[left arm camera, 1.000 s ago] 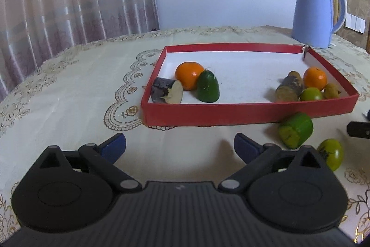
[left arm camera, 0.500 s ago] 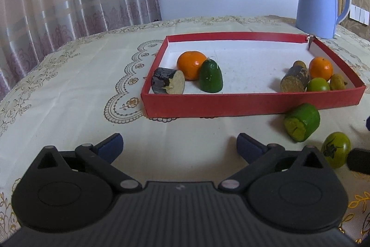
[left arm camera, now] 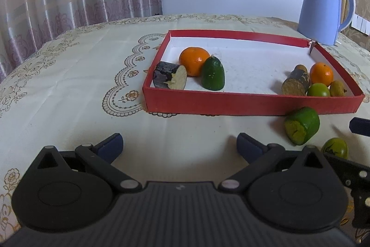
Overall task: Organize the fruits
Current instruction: 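Move the right gripper to the round green fruit and close on it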
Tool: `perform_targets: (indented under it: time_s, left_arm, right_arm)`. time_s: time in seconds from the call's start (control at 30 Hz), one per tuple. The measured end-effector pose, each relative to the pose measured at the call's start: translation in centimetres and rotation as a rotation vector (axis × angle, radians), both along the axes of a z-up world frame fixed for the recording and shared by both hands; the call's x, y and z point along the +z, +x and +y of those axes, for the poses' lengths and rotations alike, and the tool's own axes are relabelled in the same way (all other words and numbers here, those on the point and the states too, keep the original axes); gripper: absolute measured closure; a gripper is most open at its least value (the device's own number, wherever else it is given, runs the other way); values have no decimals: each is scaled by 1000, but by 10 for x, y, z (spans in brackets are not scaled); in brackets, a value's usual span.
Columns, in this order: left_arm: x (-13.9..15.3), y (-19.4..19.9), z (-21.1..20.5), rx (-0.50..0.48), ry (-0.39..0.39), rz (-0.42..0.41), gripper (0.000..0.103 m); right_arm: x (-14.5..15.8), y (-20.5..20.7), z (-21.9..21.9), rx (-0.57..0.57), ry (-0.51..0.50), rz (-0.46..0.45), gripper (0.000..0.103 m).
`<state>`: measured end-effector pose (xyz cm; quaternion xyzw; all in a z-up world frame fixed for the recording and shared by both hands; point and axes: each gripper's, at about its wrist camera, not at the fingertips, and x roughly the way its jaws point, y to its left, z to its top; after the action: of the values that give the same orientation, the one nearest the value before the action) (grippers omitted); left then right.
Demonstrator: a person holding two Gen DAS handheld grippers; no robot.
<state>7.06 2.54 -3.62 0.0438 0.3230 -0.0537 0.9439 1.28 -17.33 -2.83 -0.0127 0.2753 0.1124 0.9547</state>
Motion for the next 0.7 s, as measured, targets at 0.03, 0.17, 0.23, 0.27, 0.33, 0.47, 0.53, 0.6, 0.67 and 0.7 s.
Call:
perform_targets:
  time_s: [0.03,0.17,0.23,0.27,0.33,0.47,0.53,0.6,0.67,0.7]
  left_arm:
    - [0,0,0,0,1,-1,0]
    - [0,0,0,1,-1,0,0]
    - [0,0,0,1,-2,1,0]
    - [0,0,0,1,-3,1,0]
    - [0,0,0,2,-5,2,0]
    - [0,0,0,3,-7,3,0]
    - [0,0,0,3,-7,3,0]
    - [0,0,0,3,-7,3,0]
    - [0,0,0,3,-7,3,0]
    - [0,0,0,3,-7,3,0]
  right_arm:
    - [0,1,0,-3,1,3,21]
    - [-3,4,2,7,-6,33,43]
    - [-4,6,4,27,-6,53,46]
    - [-5,5,5,27,-14,52,47]
    - [-5,5,8,30,-24,59,49]
    - [-5,3,11,37,-31,59,63]
    - [-4,2,12,23,-49,51,68]
    - [-4,2,10,22,-39,55,69]
    - [-4,3,10,23,-41,55,69]
    - [-4,2,10,20,-38,53,69]
